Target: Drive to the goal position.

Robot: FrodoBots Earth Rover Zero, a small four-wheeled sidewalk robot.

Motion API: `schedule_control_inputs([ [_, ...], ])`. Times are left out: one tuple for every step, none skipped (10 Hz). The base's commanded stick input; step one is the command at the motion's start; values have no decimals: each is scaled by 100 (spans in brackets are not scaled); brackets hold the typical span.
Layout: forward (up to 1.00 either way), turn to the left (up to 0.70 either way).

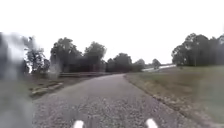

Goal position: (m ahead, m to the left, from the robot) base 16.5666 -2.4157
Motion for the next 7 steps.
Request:
schedule_control_inputs([
  [84, 0],
  [84, 0],
  [85, 0],
  [85, 0],
  [85, 0],
  [85, 0],
  [85, 0],
])
